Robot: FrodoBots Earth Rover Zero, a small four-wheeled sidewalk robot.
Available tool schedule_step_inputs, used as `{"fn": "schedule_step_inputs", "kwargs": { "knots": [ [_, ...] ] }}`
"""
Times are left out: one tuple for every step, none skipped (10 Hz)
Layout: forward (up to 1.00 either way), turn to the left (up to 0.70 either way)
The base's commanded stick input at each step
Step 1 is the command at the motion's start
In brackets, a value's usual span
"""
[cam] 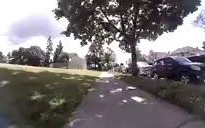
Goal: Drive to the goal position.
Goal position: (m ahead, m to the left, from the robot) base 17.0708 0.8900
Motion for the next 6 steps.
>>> {"fn": "schedule_step_inputs", "kwargs": {
  "knots": [
    [0.70, 0.00],
    [0.70, 0.00],
    [0.70, 0.00],
    [0.70, 0.00],
    [0.70, 0.00],
    [0.70, 0.00]
  ]
}}
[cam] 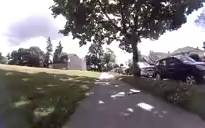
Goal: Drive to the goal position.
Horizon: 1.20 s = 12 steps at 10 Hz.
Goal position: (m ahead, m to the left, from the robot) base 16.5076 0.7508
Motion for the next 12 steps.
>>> {"fn": "schedule_step_inputs", "kwargs": {
  "knots": [
    [0.70, 0.00],
    [0.70, 0.00],
    [0.70, 0.00],
    [0.70, 0.00],
    [0.70, 0.00],
    [0.70, 0.00],
    [0.70, 0.00],
    [0.70, 0.00],
    [0.70, 0.00],
    [0.70, 0.00],
    [0.70, 0.00],
    [0.70, 0.00]
  ]
}}
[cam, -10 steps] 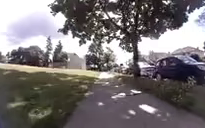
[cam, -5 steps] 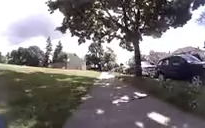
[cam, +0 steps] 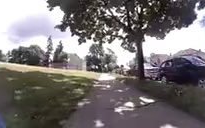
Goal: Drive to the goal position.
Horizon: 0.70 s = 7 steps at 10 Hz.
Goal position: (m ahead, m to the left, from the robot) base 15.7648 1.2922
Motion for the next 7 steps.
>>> {"fn": "schedule_step_inputs", "kwargs": {
  "knots": [
    [0.70, 0.00],
    [0.70, 0.00],
    [0.70, 0.00],
    [0.70, 0.00],
    [0.70, 0.00],
    [0.70, 0.00],
    [0.70, 0.00]
  ]
}}
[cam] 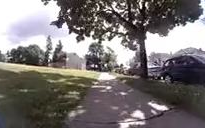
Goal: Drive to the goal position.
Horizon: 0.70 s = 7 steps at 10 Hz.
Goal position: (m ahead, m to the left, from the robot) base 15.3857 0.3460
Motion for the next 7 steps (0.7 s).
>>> {"fn": "schedule_step_inputs", "kwargs": {
  "knots": [
    [0.70, 0.00],
    [0.70, 0.00],
    [0.70, 0.00],
    [0.70, 0.00],
    [0.70, 0.00],
    [0.70, 0.05],
    [0.70, 0.25]
  ]
}}
